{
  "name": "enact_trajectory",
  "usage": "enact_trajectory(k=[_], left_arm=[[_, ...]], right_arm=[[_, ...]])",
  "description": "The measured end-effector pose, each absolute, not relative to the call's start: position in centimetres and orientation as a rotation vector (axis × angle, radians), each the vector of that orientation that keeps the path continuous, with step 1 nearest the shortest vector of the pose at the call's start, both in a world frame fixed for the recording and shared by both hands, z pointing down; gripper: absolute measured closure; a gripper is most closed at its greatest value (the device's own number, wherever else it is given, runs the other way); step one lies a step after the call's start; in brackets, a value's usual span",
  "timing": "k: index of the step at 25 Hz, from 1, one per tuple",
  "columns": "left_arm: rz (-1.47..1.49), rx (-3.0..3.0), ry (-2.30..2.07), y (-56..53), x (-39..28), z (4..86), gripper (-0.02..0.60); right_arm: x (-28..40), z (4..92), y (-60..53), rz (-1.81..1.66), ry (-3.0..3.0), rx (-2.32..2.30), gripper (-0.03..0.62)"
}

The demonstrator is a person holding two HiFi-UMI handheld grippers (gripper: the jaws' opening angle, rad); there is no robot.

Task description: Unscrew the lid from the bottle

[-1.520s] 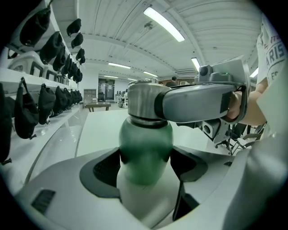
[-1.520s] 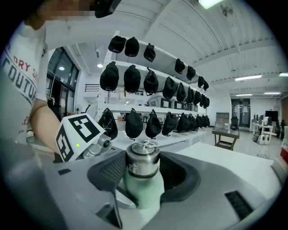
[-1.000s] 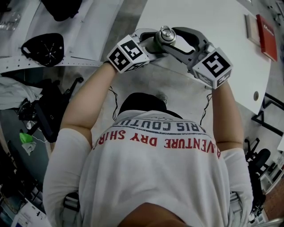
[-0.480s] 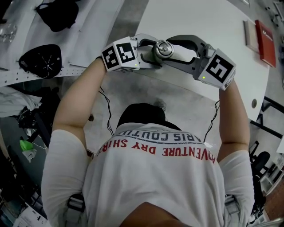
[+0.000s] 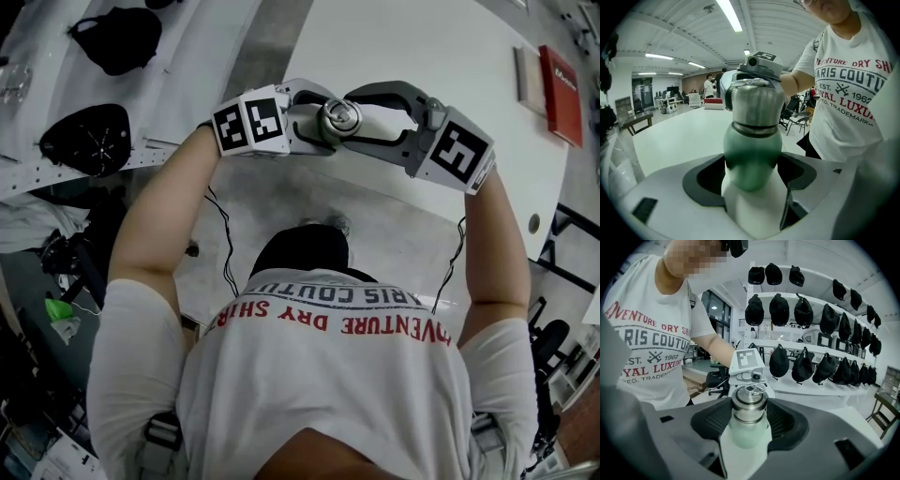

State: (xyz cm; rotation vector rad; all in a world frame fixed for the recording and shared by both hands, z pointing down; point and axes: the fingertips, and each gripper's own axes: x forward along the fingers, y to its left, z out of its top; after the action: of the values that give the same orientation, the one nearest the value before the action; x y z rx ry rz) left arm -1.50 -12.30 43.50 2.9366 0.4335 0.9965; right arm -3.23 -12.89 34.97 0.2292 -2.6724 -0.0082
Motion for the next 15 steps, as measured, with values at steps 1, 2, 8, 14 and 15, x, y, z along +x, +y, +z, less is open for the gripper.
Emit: enact_trajectory(k=[1, 2, 8, 14, 15], left_arm=[[0.99, 2.94, 0.424, -12.2, -1.4, 43.5, 0.218], [0.984, 2.945, 0.412, -12.2, -1.4, 43.4, 0.218], [0.952, 2.928, 0.213, -12.2, -1.3, 43.3, 0.218], [0.834, 2.895, -0.103, -12.0, -1.3, 43.2, 0.218], [0.819, 2.888, -0.16, -12.1, -1.2, 43.1, 0.218]], right_arm=[[-3.2, 34.9, -12.8, -0.004, -2.673, 0.236, 0.359], [-3.2, 34.9, -12.8, 0.007, -2.674, 0.249, 0.359], [-2.1, 34.5, -13.0, 0.142, -2.718, 0.521, 0.296], [-1.7, 34.1, -11.9, 0.218, -2.712, 0.798, 0.296], [-1.7, 34.1, -11.9, 0.226, -2.705, 0.836, 0.296]])
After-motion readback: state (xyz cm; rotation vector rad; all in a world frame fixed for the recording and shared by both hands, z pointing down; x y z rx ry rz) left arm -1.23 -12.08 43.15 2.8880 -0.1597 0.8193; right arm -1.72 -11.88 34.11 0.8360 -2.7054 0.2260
